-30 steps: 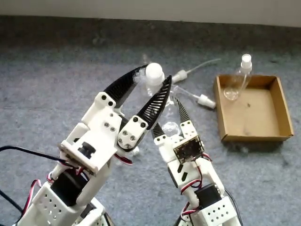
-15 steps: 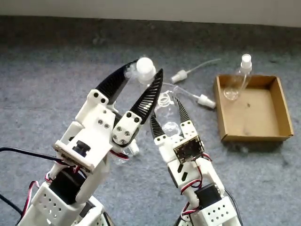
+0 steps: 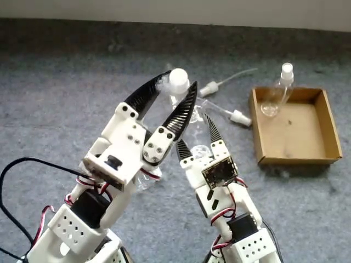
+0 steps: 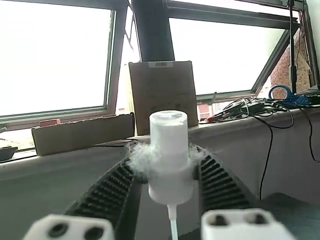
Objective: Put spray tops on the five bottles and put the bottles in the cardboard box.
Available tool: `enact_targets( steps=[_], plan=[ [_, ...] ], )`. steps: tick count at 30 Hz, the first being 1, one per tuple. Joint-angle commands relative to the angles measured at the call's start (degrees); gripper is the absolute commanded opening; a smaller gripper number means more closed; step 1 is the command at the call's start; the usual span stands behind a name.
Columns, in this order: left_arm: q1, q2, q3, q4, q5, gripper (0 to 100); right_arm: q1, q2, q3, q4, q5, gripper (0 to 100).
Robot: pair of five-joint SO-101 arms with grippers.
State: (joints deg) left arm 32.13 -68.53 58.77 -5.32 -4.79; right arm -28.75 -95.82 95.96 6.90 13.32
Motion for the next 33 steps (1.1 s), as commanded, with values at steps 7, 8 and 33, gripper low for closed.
enact_targets(
  steps=[7,8,33],
  plan=[
    [-0.57,5.05,-6.81,6.07,6.33,0,-0.66,-0.84,8.13,-0.92,0.79,16.6],
    [-0.57,4.26,-6.81,6.15,6.33,0,-0.66,-0.84,8.13,-0.92,0.79,16.6],
    [-0.22,-0.40,-16.92,28.40,18.55,1,-0.57,-0.84,8.13,-0.92,0.79,16.6]
  ],
)
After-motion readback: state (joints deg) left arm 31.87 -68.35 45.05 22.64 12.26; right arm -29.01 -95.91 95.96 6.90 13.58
